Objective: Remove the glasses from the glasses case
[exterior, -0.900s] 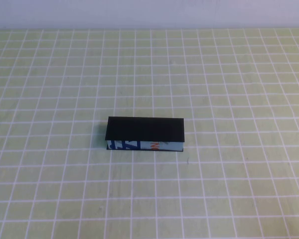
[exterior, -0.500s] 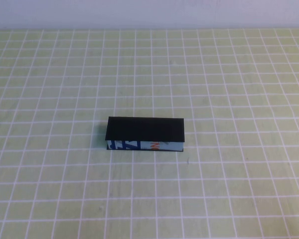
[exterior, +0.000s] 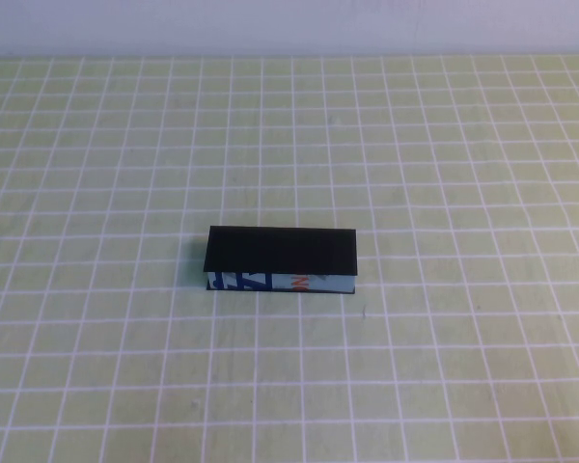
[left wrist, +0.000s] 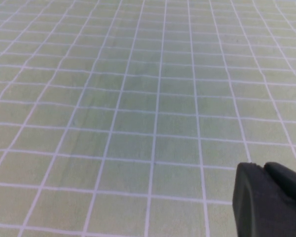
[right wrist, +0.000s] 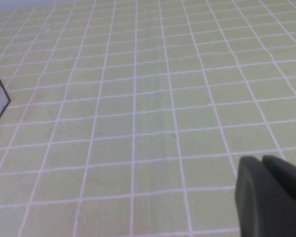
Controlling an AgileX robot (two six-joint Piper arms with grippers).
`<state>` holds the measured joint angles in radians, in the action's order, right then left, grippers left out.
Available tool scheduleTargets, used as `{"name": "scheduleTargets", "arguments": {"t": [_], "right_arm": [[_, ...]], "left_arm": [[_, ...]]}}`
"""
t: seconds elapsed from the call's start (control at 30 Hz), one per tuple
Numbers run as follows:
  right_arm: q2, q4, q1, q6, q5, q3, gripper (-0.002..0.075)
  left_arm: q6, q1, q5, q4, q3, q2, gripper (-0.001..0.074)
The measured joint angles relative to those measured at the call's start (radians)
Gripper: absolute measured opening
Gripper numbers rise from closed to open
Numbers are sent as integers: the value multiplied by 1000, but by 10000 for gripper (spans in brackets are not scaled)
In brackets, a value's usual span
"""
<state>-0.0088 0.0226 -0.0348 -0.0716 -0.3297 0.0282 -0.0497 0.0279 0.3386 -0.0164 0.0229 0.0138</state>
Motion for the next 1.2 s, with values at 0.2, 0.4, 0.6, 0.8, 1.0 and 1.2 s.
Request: {"name": "scheduleTargets", "arguments": {"t": [0.2,0.4,0.6,0.8,1.0,1.2], "right_arm": [[0,0,0,0,0,0,-18],[0,0,0,0,0,0,-18],[0,0,0,0,0,0,-18],[0,0,0,0,0,0,-18],[0,0,0,0,0,0,-18],[0,0,0,0,0,0,-18]], "left_arm": [[0,0,-47,0,0,0,-4],[-46,0,-88,-123,2,0,-5],[-110,0,-202,-425,2,0,-4],[-117,0,-247,-462,0,0,-4],[-47,-4,42,-463,-188,-160,-4],[226,-4,331,-526,-427,-497,-4]]}}
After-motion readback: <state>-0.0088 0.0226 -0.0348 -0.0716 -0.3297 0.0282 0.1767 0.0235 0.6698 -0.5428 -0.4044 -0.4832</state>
